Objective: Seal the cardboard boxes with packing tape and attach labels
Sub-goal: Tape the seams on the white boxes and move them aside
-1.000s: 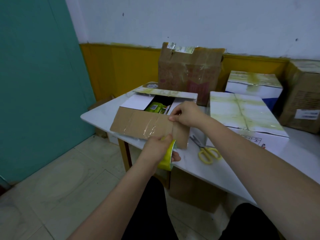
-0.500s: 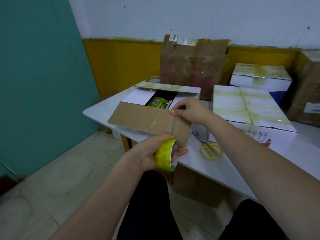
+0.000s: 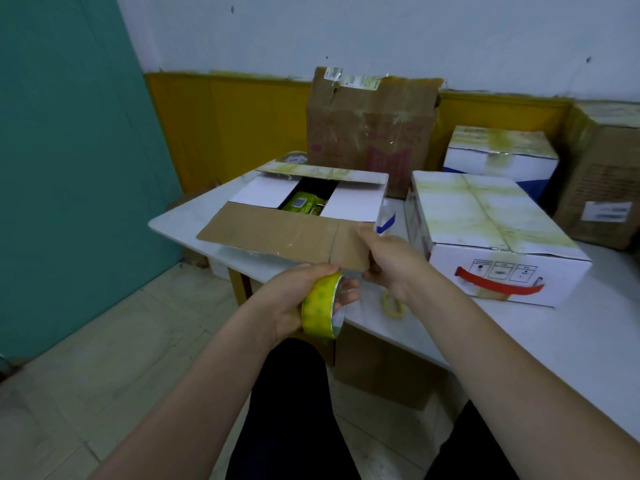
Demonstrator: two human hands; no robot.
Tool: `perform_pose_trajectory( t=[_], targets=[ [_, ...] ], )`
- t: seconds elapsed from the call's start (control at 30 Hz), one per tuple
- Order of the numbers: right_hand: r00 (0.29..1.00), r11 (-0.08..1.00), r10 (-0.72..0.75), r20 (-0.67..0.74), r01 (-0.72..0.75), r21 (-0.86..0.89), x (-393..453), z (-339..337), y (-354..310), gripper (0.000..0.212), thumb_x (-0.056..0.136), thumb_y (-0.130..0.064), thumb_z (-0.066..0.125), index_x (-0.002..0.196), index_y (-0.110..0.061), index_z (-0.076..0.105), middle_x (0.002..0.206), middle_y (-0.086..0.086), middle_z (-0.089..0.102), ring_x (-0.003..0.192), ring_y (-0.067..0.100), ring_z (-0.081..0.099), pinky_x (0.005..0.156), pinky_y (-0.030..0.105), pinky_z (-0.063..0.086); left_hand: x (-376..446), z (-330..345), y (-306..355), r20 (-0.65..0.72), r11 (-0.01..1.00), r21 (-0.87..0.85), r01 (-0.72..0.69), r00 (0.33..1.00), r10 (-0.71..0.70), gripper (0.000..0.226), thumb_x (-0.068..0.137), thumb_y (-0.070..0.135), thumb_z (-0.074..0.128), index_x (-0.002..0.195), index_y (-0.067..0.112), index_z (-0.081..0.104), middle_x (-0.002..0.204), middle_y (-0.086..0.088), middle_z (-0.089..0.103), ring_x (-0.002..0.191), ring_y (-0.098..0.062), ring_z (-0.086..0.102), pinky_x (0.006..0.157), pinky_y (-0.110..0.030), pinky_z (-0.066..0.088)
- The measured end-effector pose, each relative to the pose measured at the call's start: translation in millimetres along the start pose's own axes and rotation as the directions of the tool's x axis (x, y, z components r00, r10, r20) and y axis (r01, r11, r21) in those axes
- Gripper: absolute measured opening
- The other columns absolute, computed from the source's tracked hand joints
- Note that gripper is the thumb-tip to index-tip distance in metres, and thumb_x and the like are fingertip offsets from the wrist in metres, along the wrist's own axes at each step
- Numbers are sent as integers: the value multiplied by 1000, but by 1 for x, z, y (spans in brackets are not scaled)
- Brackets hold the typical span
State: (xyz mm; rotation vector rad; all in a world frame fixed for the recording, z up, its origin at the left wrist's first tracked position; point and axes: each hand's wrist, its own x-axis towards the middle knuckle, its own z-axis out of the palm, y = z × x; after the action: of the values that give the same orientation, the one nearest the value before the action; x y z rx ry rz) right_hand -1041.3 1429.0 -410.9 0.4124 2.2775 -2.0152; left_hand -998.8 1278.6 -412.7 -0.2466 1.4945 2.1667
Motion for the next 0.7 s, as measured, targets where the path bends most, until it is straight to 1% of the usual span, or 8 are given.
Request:
perform_pose_trajectory(
  t=[0.07, 0.13, 0.23, 0.27, 0.4, 0.5, 0.57, 0.7],
  targets=[
    [999, 997, 17, 39, -20, 79, 1, 10, 9, 27, 97, -40, 58, 95, -14, 64, 82, 8, 67, 69, 21, 62, 67, 33, 52, 1, -1, 0, 25, 996, 79, -40, 999, 38, 25, 102, 17, 54, 110, -3, 66, 99, -19, 75, 71, -22, 74, 71, -30, 60],
    [998, 989, 12, 68, -22, 149, 2, 18, 20, 31, 96, -39, 61, 107, -11, 66, 92, 9, 74, 75, 23, 69, 72, 34, 57, 0, -1, 0, 33, 990, 131, -57, 998, 53, 30, 104, 20, 51, 117, -5, 64, 89, -16, 76, 64, -21, 72, 59, -26, 60],
    [986, 947, 46, 161, -95, 308, 0, 25, 24, 36, 91, -37, 69, 112, -8, 67, 99, 11, 76, 71, 19, 71, 55, 26, 55, 0, 0, 1, 36, 976, 204, -79, 997, 73, 36, 107, 22, 46, 124, -7, 59, 83, -17, 75, 57, -21, 70, 52, -26, 58],
    [981, 935, 47, 186, -108, 337, 0, 26, 23, 36, 89, -34, 71, 113, -7, 67, 98, 11, 76, 72, 20, 70, 54, 26, 53, 0, 0, 2, 42, 969, 232, -85, 996, 77, 36, 107, 22, 44, 124, -6, 60, 83, -17, 75, 56, -21, 69, 52, -26, 57],
    [989, 936, 50, 138, -95, 340, 2, 27, 16, 24, 88, -22, 72, 105, -6, 70, 89, 10, 73, 66, 18, 66, 48, 23, 48, -2, 0, 1, 74, 952, 272, -143, 989, 127, 34, 108, 23, 43, 111, -5, 61, 77, -15, 69, 51, -17, 62, 50, -26, 54],
    [992, 920, 71, 108, -107, 376, 3, 29, 7, 16, 85, -18, 73, 98, -10, 69, 86, 9, 71, 72, 18, 64, 57, 26, 50, -5, -1, -3, 116, 942, 255, -217, 974, 193, 22, 107, 21, 44, 102, 1, 52, 71, -15, 59, 47, -17, 54, 47, -25, 48],
    [991, 911, 83, 105, -118, 395, 3, 29, 0, 18, 82, -17, 74, 98, -15, 66, 85, 5, 69, 75, 16, 62, 61, 26, 47, -8, -4, -3, 174, 933, 269, -241, 964, 199, 13, 104, 17, 48, 109, 5, 47, 72, -16, 60, 49, -19, 54, 50, -27, 47],
    [989, 925, 90, 114, -126, 359, 5, 25, -8, 25, 81, -21, 76, 103, -17, 64, 86, 3, 66, 83, 17, 59, 69, 28, 44, -9, -9, 2, 191, 855, 408, -319, 946, 262, 36, 99, 14, 59, 130, 13, 41, 81, -14, 69, 64, -23, 66, 62, -30, 55]
  ],
)
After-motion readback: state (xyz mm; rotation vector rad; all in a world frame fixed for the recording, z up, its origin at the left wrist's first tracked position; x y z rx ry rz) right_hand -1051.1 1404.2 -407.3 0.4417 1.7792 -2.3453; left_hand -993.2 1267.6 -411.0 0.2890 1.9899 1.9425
